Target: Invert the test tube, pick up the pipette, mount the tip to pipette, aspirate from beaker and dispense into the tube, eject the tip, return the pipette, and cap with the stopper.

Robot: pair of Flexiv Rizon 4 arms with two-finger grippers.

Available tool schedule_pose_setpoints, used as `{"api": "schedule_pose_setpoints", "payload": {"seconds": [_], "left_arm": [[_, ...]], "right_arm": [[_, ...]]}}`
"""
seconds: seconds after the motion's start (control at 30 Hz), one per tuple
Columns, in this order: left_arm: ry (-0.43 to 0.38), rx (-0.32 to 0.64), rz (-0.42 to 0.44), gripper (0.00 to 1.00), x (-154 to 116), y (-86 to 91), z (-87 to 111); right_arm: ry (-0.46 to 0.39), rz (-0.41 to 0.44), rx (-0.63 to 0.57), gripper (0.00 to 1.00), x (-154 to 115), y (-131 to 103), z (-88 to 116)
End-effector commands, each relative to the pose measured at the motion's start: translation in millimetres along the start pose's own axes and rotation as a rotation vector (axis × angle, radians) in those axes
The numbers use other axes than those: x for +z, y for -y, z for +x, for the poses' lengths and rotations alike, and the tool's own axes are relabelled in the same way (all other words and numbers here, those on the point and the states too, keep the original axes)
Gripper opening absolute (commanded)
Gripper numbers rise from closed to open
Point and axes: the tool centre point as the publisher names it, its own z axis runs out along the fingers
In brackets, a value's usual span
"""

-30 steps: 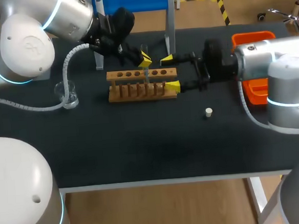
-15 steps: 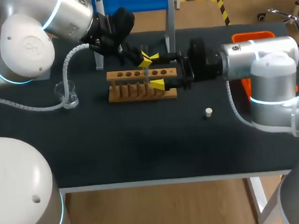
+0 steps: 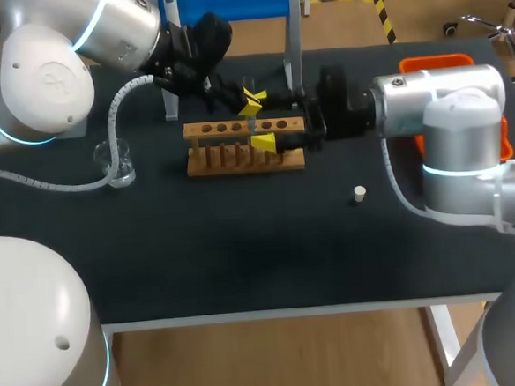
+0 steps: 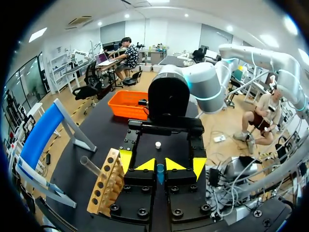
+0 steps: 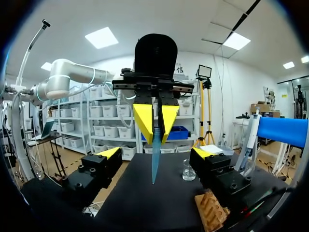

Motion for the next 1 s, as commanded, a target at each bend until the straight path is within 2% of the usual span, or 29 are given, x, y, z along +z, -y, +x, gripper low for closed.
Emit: {"api": "schedule_pose_setpoints", "payload": {"seconds": [0.03, 0.1, 0.13, 0.2, 0.37, 0.5, 0.87, 1.0], "left_arm": [[-0.004, -0.001, -0.006, 0.0, -0.8, 0.8, -1.0], [-0.004, -0.001, -0.006, 0.0, -0.8, 0.8, -1.0], [-0.004, -0.001, -0.006, 0.0, -0.8, 0.8, -1.0], [-0.004, -0.001, -0.006, 0.0, -0.8, 0.8, -1.0], [-0.004, -0.001, -0.006, 0.0, -0.8, 0.8, -1.0], [-0.004, -0.001, -0.006, 0.0, -0.8, 0.8, -1.0], [-0.004, -0.001, -0.006, 0.0, -0.8, 0.8, -1.0], [-0.004, -0.001, -0.006, 0.0, -0.8, 0.8, -1.0]], "right_arm": [[-0.002, -0.002, 0.001, 0.79, 2.2, 2.9, 0.0], [-0.003, 0.0, 0.003, 0.75, 3.3, 4.0, -0.1], [-0.003, 0.001, 0.004, 0.65, 3.5, 4.3, -0.1], [-0.004, 0.003, 0.005, 0.6, 3.5, 4.4, -0.2], [-0.007, 0.002, 0.002, 0.69, 4.0, 2.8, 0.7], [-0.013, 0.001, -0.002, 0.69, 4.9, 1.9, 2.2], [-0.026, 0.007, -0.009, 0.57, 7.2, 1.3, 4.8], [-0.028, 0.002, -0.008, 0.56, 8.0, -0.2, 5.3]]}}
